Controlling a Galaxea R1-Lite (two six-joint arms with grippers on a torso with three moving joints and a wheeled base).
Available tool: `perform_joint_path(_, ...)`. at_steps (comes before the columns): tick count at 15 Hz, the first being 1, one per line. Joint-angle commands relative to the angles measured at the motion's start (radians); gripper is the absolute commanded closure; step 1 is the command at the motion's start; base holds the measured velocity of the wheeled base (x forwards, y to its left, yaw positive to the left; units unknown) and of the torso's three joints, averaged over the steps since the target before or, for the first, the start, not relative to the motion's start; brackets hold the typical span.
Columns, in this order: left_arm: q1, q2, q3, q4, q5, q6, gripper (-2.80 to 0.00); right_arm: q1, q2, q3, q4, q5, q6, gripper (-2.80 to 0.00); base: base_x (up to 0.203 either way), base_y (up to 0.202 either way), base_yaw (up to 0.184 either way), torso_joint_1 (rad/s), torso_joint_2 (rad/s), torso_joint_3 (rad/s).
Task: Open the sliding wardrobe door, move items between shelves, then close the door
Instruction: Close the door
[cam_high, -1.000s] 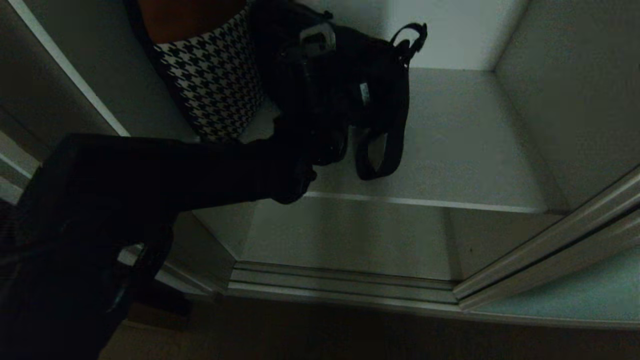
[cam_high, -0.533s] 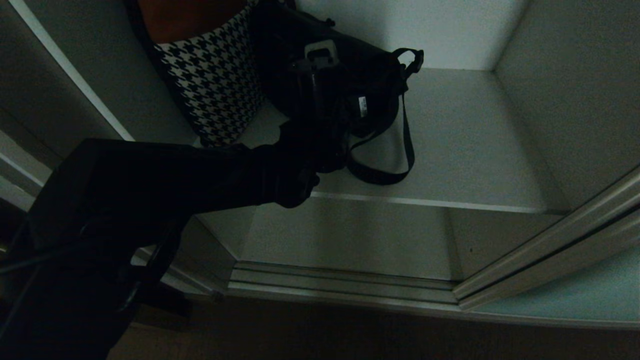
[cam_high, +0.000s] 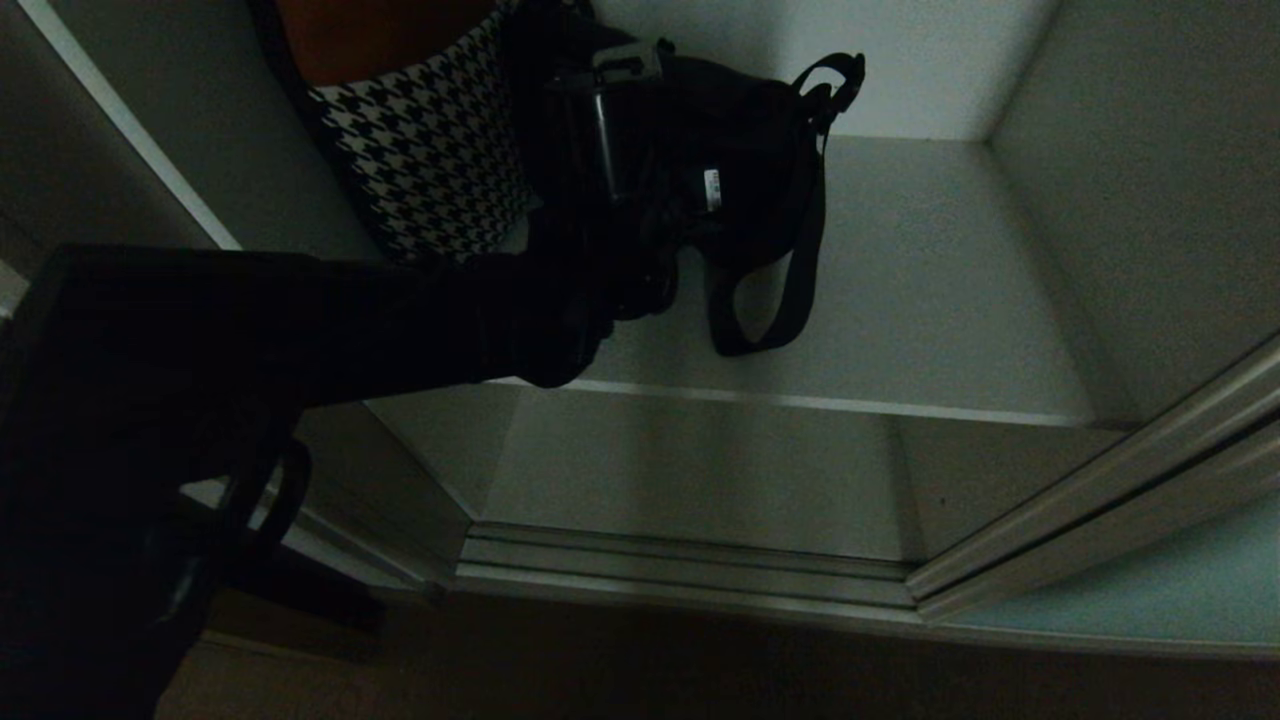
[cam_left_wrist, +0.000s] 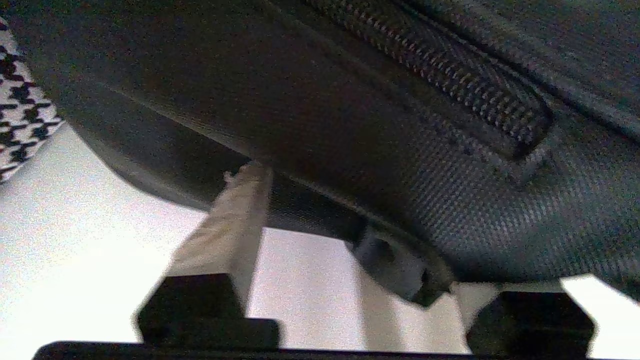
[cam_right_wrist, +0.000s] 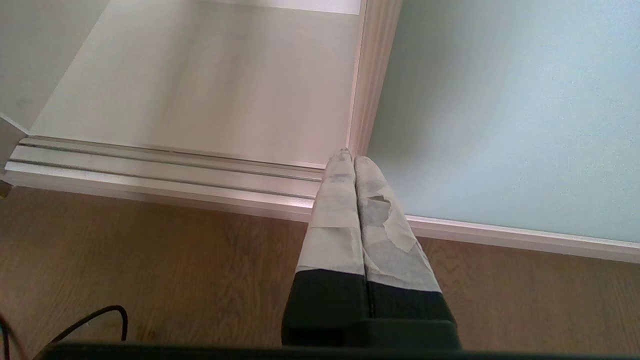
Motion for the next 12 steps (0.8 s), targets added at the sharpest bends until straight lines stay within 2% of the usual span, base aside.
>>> perform_joint_path(1,-0.001,-0.069,0.003,0.113,-0.006,-0.002,-2.80,0.000,-0.003,0.000,0.000,0.000,0.000,0.00,0.000,0.000,0.000,0.000,0.00,0.000)
perform_joint_path(3,-0.001,-0.102,0.007,0.243,-0.037,-0.003,-2.80,0.000,-0.003,0.002,-0.001,0.000,0.000,0.00,0.000,0.000,0.000,0.000,0.00,0.000)
perform_joint_path(5,0.000,-0.124,0.033,0.314,-0.050,-0.010,-2.80,0.000,-0.003,0.001,0.000,0.000,0.000,0.00,0.000,0.000,0.000,0.000,0.00,0.000)
perform_joint_path(12,-0.001,-0.177,0.141,0.359,-0.044,-0.011,-2.80,0.000,-0.003,0.002,0.001,0.000,0.000,0.00,0.000,0.000,0.000,0.000,0.00,0.000)
